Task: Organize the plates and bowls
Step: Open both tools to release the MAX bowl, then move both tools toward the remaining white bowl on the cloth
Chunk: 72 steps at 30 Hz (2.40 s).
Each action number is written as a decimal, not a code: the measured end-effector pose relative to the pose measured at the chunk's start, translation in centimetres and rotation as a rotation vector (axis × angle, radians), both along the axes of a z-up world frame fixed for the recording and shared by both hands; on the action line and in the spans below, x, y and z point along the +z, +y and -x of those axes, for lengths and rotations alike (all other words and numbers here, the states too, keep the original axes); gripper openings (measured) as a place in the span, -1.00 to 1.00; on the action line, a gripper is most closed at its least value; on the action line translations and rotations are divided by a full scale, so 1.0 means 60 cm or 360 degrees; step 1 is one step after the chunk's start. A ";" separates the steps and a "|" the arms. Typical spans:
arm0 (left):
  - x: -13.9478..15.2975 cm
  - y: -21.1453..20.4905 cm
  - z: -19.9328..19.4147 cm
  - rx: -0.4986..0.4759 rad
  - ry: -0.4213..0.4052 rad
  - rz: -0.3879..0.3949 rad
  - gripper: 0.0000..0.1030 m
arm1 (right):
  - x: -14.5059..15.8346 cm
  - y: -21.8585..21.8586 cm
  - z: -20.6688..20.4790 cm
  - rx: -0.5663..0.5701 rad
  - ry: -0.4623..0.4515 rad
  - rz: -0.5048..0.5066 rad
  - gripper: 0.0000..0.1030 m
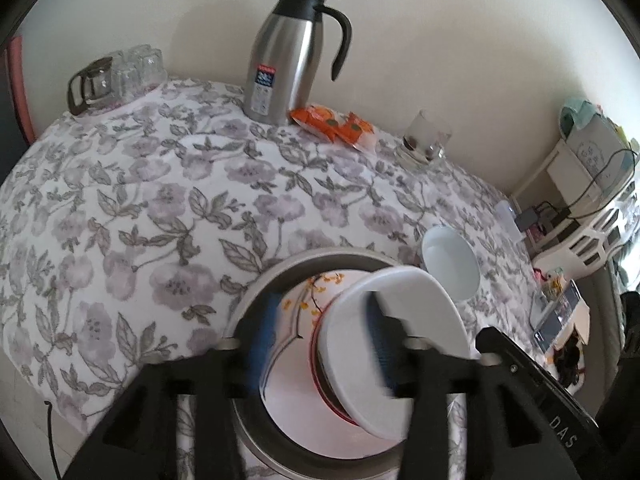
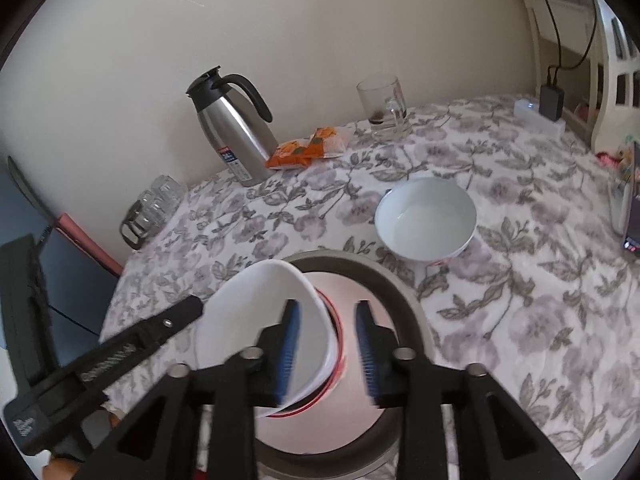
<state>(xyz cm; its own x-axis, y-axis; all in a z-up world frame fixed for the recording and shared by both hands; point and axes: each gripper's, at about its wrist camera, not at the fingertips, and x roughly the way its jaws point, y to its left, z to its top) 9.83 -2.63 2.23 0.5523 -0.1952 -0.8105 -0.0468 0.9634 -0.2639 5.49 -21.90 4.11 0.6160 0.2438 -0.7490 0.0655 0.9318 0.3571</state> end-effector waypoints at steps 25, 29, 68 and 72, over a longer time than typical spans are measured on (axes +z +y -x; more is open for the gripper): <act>-0.018 0.015 -0.007 0.0139 0.0038 -0.0208 0.84 | -0.022 -0.023 -0.014 -0.0122 0.0079 0.0086 0.91; -0.016 0.016 -0.007 0.0148 0.0016 -0.0209 0.84 | -0.021 -0.026 -0.013 -0.0132 0.0068 0.0093 0.96; 0.060 -0.043 -0.022 0.0000 -0.0271 -0.0141 0.93 | -0.039 -0.224 -0.033 -0.0548 0.0044 -0.0036 1.00; 0.072 -0.061 -0.036 -0.0034 -0.0239 -0.0125 0.93 | -0.052 -0.241 -0.037 -0.0583 0.0060 -0.0079 1.00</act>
